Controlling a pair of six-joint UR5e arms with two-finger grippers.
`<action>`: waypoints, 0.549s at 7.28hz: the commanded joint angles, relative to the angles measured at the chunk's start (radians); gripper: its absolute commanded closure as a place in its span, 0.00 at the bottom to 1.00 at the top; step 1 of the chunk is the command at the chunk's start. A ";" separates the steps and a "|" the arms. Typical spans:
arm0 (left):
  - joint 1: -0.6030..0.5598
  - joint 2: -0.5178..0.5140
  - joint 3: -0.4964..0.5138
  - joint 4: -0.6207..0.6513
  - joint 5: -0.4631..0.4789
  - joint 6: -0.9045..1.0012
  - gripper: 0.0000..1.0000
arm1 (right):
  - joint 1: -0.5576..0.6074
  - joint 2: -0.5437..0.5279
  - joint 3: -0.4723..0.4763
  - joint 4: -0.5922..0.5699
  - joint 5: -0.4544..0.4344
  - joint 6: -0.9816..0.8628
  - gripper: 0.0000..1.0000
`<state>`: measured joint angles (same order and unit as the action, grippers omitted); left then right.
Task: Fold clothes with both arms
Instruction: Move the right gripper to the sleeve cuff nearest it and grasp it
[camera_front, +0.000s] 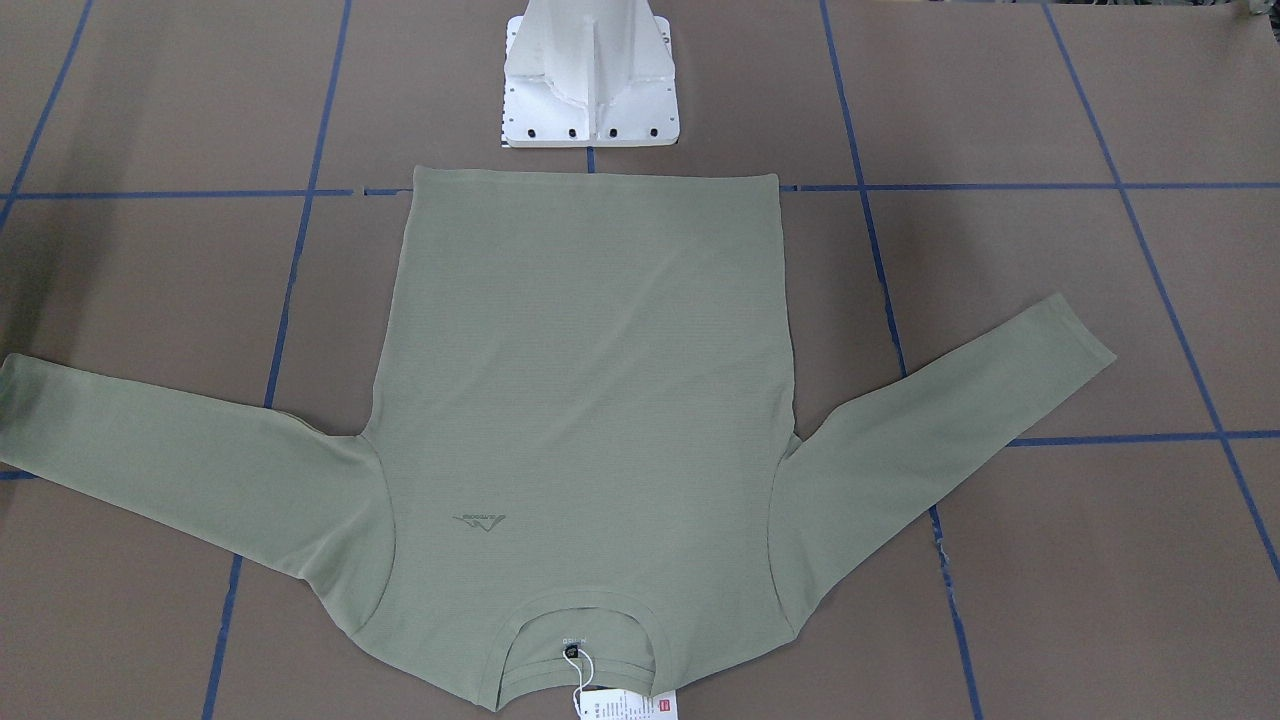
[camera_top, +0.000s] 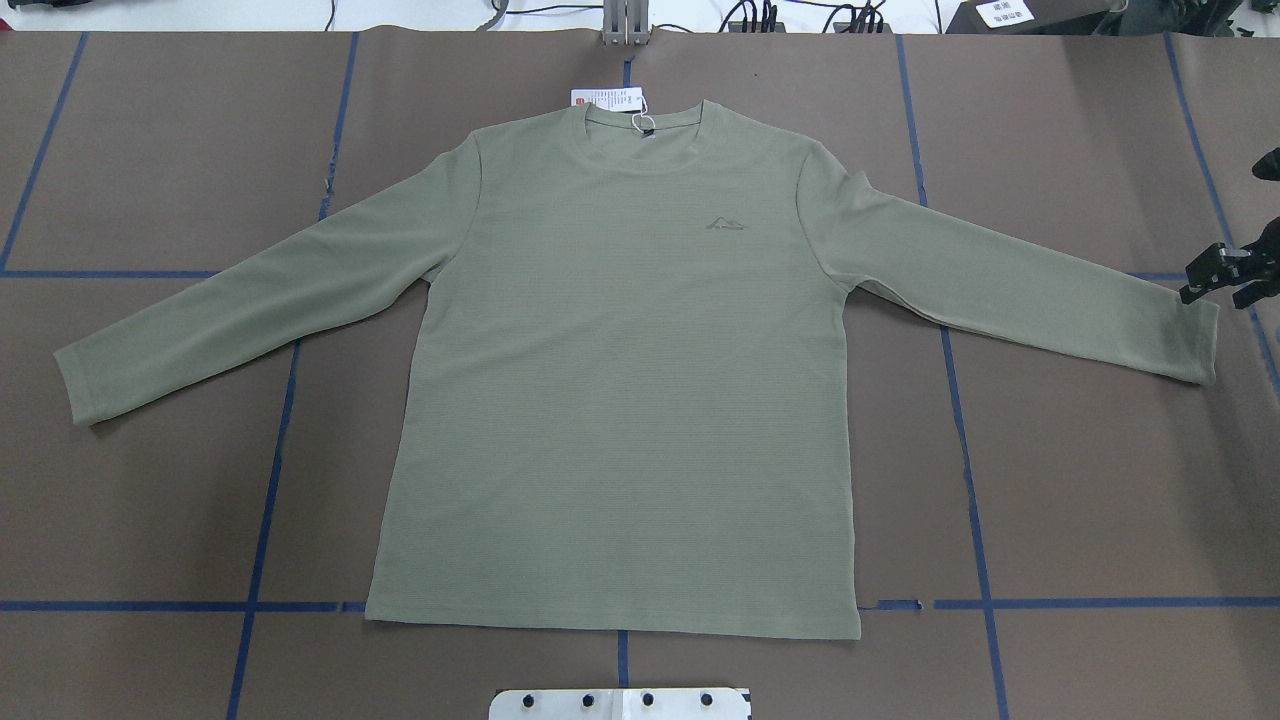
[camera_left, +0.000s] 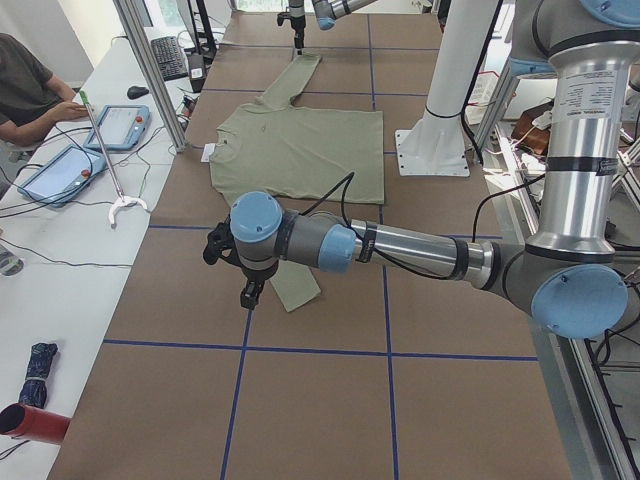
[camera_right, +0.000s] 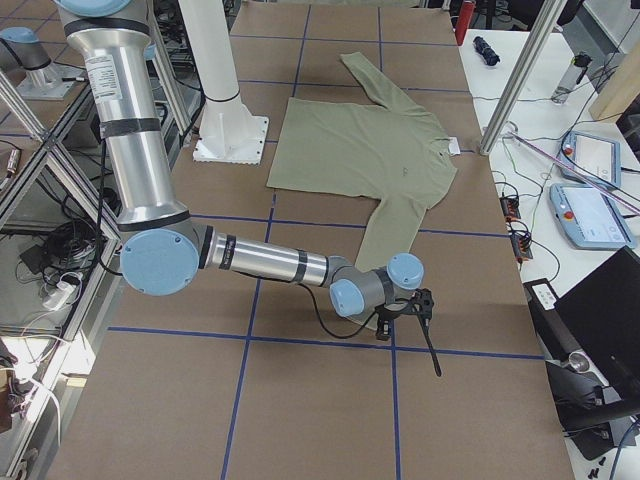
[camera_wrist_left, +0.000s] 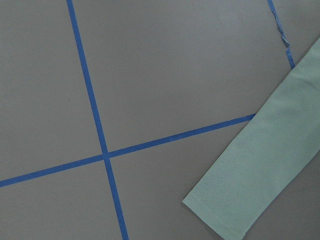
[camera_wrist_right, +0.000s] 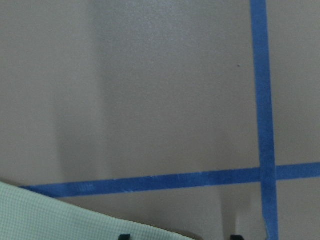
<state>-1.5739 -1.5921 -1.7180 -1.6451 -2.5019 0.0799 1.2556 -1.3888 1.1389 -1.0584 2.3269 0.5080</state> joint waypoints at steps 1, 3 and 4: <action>-0.002 0.001 0.000 -0.001 0.000 0.000 0.00 | -0.001 -0.004 -0.002 0.000 0.002 0.001 0.42; -0.002 0.001 0.000 -0.001 0.000 -0.002 0.00 | -0.001 -0.010 -0.002 0.000 0.002 0.001 0.55; -0.002 0.003 0.002 0.001 0.000 -0.002 0.00 | -0.001 -0.013 -0.002 0.000 0.002 0.003 0.71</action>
<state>-1.5753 -1.5903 -1.7179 -1.6456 -2.5020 0.0785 1.2549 -1.3985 1.1368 -1.0585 2.3281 0.5096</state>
